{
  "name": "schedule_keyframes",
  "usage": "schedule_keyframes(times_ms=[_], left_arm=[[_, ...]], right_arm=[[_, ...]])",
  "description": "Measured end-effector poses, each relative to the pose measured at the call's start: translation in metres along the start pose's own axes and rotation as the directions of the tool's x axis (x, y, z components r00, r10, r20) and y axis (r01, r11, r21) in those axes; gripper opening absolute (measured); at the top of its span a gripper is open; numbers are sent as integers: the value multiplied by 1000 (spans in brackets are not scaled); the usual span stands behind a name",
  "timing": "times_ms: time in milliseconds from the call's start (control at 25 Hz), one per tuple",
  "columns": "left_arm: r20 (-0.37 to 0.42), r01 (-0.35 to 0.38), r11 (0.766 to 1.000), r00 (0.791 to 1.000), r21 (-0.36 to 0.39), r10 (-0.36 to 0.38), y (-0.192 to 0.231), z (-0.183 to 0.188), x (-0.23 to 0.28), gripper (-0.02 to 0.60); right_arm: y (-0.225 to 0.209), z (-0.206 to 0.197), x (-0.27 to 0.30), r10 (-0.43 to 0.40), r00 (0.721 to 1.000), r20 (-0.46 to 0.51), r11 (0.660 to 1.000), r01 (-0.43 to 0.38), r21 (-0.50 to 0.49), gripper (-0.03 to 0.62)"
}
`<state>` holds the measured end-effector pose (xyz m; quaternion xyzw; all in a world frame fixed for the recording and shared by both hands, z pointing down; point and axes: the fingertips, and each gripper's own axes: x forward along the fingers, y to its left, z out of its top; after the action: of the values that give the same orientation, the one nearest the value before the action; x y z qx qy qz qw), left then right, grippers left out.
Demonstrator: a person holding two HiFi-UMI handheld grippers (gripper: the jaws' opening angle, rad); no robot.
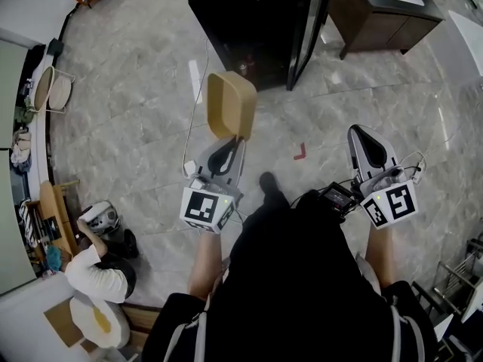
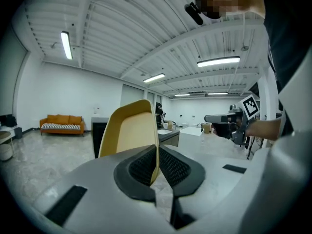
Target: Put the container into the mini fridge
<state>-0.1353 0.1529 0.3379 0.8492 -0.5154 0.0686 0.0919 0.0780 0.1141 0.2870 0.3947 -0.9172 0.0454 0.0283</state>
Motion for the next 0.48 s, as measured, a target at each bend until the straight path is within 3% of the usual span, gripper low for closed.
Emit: schedule_keyframes(times_ms=[240, 480], left_arm=[[-27, 30, 997, 999, -70, -32, 23, -20, 8, 43], [-40, 83, 994, 995, -70, -86, 17, -21, 38, 43]], right_arm=[[25, -5, 20, 13, 999, -46, 998, -16, -59, 18], [-4, -20, 19, -28, 997, -66, 1000, 27, -9, 18]])
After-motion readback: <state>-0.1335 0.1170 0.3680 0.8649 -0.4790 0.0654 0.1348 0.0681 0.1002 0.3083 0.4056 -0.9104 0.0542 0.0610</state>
